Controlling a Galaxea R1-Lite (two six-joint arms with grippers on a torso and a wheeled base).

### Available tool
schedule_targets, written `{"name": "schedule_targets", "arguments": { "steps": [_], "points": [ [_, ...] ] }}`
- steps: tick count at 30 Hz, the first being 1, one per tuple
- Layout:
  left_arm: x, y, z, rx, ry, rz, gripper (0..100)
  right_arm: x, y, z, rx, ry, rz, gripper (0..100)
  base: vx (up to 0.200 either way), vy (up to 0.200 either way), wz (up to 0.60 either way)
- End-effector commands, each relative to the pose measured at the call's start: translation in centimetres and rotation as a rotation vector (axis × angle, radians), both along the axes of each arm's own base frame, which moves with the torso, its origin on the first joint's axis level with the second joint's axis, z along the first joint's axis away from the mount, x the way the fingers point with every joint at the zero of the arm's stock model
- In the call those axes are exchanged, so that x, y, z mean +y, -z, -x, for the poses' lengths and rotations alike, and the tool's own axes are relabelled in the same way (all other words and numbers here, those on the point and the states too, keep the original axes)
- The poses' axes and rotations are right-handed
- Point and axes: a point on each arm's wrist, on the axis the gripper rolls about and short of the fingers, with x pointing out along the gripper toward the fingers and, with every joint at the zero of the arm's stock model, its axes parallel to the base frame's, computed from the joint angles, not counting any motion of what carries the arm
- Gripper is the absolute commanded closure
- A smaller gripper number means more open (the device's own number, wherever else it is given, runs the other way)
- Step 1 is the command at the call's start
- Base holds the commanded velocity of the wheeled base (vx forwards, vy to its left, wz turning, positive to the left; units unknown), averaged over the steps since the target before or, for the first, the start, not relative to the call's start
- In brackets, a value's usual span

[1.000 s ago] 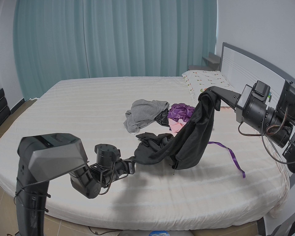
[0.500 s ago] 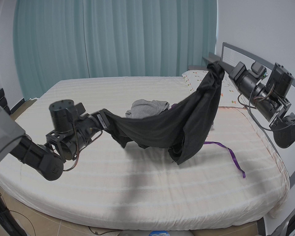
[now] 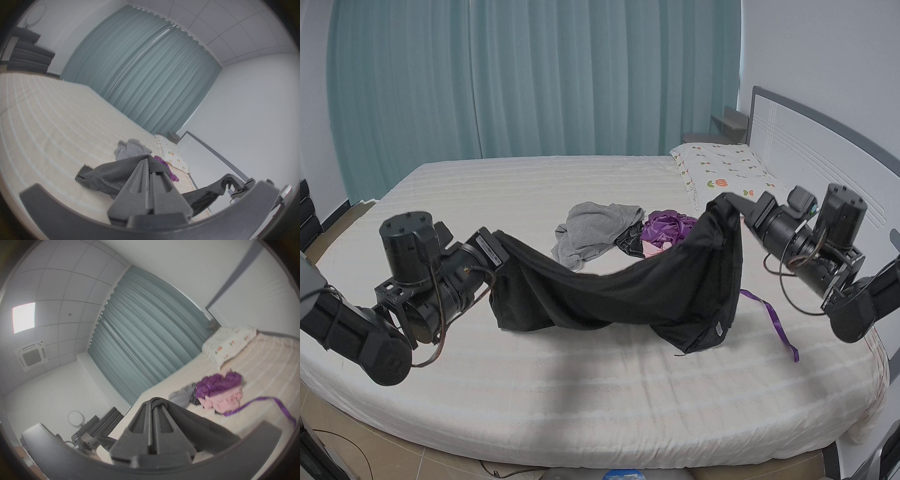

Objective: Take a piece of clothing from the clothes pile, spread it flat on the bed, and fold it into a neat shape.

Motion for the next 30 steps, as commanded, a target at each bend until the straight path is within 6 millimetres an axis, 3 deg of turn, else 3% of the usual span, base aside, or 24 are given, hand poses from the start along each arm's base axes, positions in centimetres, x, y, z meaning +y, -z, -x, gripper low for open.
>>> {"name": "schedule_targets", "arguments": {
  "steps": [1,10,16,17,30],
  "points": [
    [-1.2,4.1,0.7,0.155,0.027,0.020,100,1.3,5.6,-0.7,0.160,-0.025,0.018,100,0.000,0.000,0.00],
    [-1.1,6.7,1.2,0.260,0.020,0.015,100,1.1,7.3,0.1,0.198,-0.030,0.026,100,0.000,0.000,0.00],
    [-1.0,6.9,1.7,0.276,0.017,0.027,100,1.4,7.6,0.6,0.182,-0.043,0.021,100,-0.167,0.000,0.00],
    [-0.9,7.3,1.9,0.292,0.018,0.024,100,1.3,8.5,1.0,0.209,-0.046,0.032,100,-0.200,0.000,0.00],
    [-0.7,6.9,1.7,0.276,0.009,0.038,100,1.6,9.2,1.3,0.193,-0.053,0.017,100,0.000,0.000,0.00]
  ]
}}
